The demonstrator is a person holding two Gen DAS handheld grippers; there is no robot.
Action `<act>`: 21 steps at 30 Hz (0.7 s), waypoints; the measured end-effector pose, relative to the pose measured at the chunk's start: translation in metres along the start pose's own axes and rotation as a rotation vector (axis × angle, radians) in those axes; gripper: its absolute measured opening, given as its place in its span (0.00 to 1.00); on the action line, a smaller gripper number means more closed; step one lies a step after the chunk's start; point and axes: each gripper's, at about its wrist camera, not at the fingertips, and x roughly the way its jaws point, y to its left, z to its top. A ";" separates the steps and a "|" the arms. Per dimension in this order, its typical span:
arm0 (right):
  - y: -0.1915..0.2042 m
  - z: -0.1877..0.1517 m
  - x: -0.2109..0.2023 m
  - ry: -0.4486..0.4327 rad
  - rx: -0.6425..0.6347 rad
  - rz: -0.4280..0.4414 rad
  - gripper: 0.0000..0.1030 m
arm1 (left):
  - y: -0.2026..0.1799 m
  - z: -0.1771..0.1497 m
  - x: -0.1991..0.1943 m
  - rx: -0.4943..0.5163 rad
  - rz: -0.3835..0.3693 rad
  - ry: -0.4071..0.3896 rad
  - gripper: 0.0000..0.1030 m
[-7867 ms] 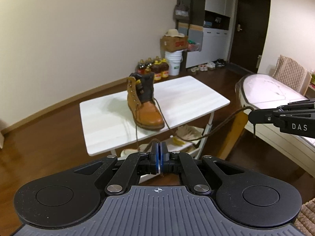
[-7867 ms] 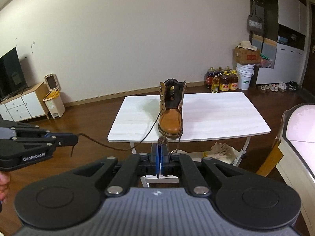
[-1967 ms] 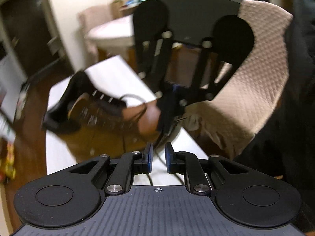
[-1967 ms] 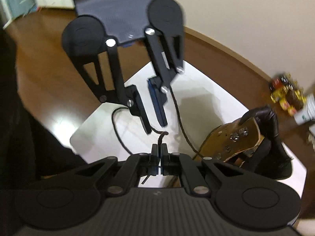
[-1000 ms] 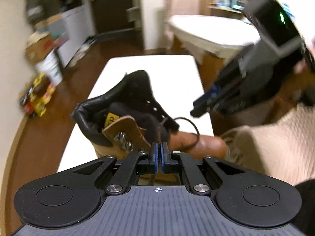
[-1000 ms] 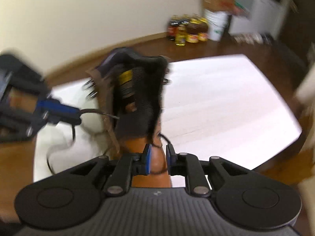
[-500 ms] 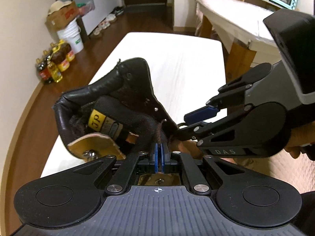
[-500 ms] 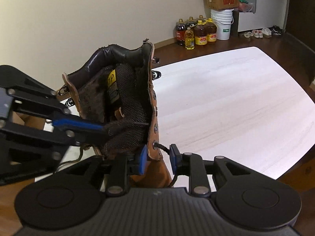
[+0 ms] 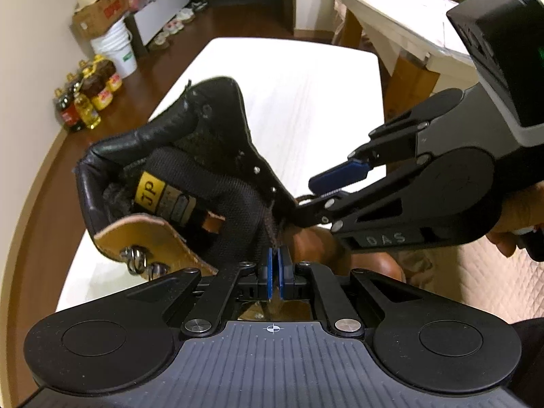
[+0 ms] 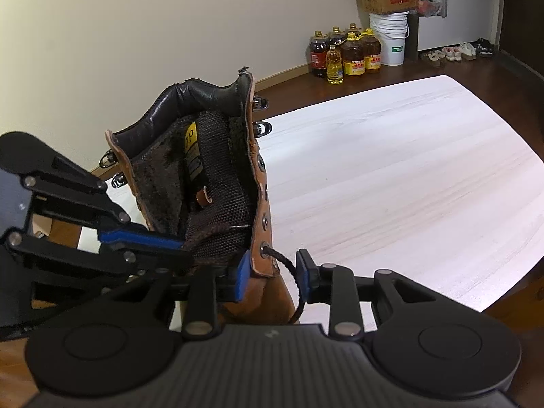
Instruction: Lace up shoes with both hands
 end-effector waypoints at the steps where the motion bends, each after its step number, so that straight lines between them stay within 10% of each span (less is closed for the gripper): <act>1: -0.001 0.000 0.000 0.001 0.001 0.002 0.32 | 0.000 0.000 0.001 -0.004 0.000 -0.001 0.03; 21: -0.013 0.004 0.002 0.025 0.000 0.041 0.33 | 0.000 0.005 0.008 0.026 -0.074 0.049 0.03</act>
